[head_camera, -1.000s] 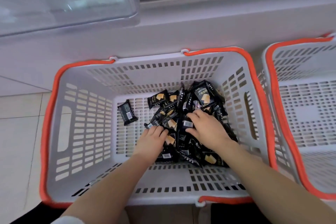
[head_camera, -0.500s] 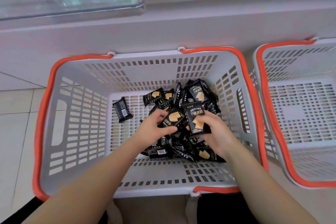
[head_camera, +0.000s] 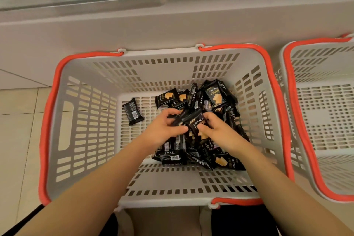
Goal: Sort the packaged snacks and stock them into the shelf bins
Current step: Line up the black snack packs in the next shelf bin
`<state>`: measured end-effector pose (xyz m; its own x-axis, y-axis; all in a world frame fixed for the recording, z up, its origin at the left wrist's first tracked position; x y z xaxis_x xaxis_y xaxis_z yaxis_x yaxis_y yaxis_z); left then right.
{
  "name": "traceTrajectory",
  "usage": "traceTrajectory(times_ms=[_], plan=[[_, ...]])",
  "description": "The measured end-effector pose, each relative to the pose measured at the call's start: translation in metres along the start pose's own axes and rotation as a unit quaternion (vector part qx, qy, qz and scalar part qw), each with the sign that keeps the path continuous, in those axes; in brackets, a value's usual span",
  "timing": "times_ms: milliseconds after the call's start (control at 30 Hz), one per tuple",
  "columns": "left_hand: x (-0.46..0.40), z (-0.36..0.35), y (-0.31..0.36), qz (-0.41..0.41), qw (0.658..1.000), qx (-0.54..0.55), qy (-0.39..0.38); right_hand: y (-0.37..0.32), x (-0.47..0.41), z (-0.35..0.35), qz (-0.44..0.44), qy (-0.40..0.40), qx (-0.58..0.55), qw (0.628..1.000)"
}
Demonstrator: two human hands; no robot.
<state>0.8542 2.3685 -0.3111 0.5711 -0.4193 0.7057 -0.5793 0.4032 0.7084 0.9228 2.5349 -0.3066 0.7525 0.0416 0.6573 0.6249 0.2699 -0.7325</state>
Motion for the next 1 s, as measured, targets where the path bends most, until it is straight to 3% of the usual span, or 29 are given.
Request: traceTrajectory(times_ms=[133, 233, 300, 367, 433, 500, 633, 700, 767, 833, 900, 1000], plan=[[0.001, -0.004, -0.009, 0.041, 0.976, 0.207, 0.052, 0.002, -0.005, -0.014, -0.04, 0.083, -0.144, 0.985], [0.004, -0.021, -0.023, 0.053, 0.976, 0.204, 0.057, 0.008, -0.006, -0.033, -0.074, 0.105, -0.154, 0.98], [0.005, -0.028, -0.035, 0.049, 0.978, 0.189, 0.074, 0.011, -0.006, -0.038, -0.065, 0.093, -0.052, 0.992], [0.004, -0.028, -0.043, 0.056, 0.977, 0.181, 0.098, 0.011, -0.003, -0.032, -0.049, 0.075, 0.133, 0.987], [0.004, -0.024, -0.047, 0.073, 0.979, 0.154, 0.115, 0.015, 0.002, -0.019, -0.026, 0.085, 0.351, 0.932], [0.005, -0.021, -0.047, 0.093, 0.982, 0.127, 0.104, 0.022, 0.01, -0.01, -0.028, 0.077, 0.497, 0.864], [0.007, -0.02, -0.044, 0.119, 0.979, 0.124, 0.104, 0.035, 0.027, -0.011, -0.054, -0.021, 0.616, 0.786], [0.009, -0.02, -0.04, 0.123, 0.975, 0.145, 0.113, 0.035, 0.029, -0.009, -0.057, -0.021, 0.568, 0.821], [0.01, -0.022, -0.036, 0.128, 0.968, 0.181, 0.113, 0.033, 0.027, -0.002, -0.076, 0.032, 0.427, 0.9], [0.009, -0.026, -0.032, 0.126, 0.966, 0.205, 0.098, 0.029, 0.023, 0.005, -0.084, 0.117, 0.257, 0.956], [0.009, -0.033, -0.028, 0.114, 0.967, 0.219, 0.067, 0.027, 0.018, 0.006, -0.109, 0.163, 0.086, 0.977], [0.011, -0.046, -0.024, 0.095, 0.968, 0.23, 0.035, 0.021, 0.013, -0.007, -0.132, 0.137, -0.149, 0.97]])
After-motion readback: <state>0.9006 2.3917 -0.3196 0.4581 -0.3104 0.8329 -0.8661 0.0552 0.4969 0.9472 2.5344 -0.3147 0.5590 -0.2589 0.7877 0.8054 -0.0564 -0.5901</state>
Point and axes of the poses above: each hand's wrist, its own x-axis away from the middle knuckle, its own z-axis out of the back of the hand, y = z × x, the point moved 2 cm from there along -x, towards the middle knuckle, and after that the axes turned 6 degrees about x, right-handed, at the moved point
